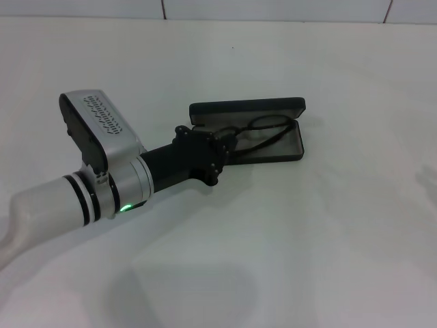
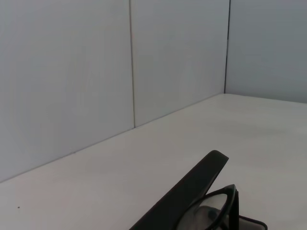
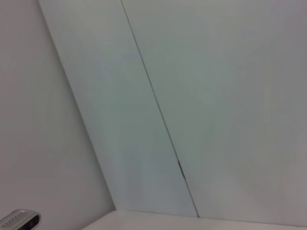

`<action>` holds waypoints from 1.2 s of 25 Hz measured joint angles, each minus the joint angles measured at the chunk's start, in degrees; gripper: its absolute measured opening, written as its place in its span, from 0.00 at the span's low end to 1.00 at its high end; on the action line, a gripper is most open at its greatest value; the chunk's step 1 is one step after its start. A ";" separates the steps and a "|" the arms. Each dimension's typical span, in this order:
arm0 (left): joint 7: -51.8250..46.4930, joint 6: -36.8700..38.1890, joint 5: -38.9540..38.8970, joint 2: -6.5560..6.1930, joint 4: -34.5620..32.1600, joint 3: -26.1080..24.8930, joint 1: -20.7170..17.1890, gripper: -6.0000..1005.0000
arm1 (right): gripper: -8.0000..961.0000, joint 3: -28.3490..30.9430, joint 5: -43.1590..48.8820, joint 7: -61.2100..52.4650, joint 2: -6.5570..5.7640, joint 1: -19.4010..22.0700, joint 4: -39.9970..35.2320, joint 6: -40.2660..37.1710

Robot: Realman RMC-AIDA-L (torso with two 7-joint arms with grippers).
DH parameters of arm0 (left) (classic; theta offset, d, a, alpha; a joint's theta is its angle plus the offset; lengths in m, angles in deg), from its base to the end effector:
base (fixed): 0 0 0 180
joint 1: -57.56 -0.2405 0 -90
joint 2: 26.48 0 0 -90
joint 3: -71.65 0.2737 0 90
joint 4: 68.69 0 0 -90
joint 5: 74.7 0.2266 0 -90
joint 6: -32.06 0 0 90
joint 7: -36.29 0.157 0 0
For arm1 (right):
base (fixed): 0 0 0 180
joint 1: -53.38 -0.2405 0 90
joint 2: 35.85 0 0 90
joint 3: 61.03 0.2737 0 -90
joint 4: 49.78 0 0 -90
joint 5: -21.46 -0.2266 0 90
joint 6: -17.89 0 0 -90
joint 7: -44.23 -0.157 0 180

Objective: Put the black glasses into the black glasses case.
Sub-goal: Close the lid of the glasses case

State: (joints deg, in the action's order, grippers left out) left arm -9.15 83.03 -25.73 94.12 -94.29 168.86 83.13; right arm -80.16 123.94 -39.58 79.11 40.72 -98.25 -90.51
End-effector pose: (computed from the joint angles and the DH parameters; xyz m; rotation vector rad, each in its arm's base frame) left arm -0.2732 0.3520 -0.1322 -2.4883 -0.4247 -0.5925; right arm 0.3528 0.2574 0.1173 -2.2740 0.7001 0.9968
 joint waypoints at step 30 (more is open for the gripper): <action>8.25 -2.92 -16.13 0.15 -3.15 12.31 0.00 0.05 | 0.17 -0.03 0.00 2.70 -0.18 0.00 3.45 -0.12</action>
State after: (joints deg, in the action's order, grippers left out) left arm -0.89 80.11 -41.86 94.28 -97.44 181.17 83.13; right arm -80.19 123.94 -36.88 78.93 40.72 -94.80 -90.63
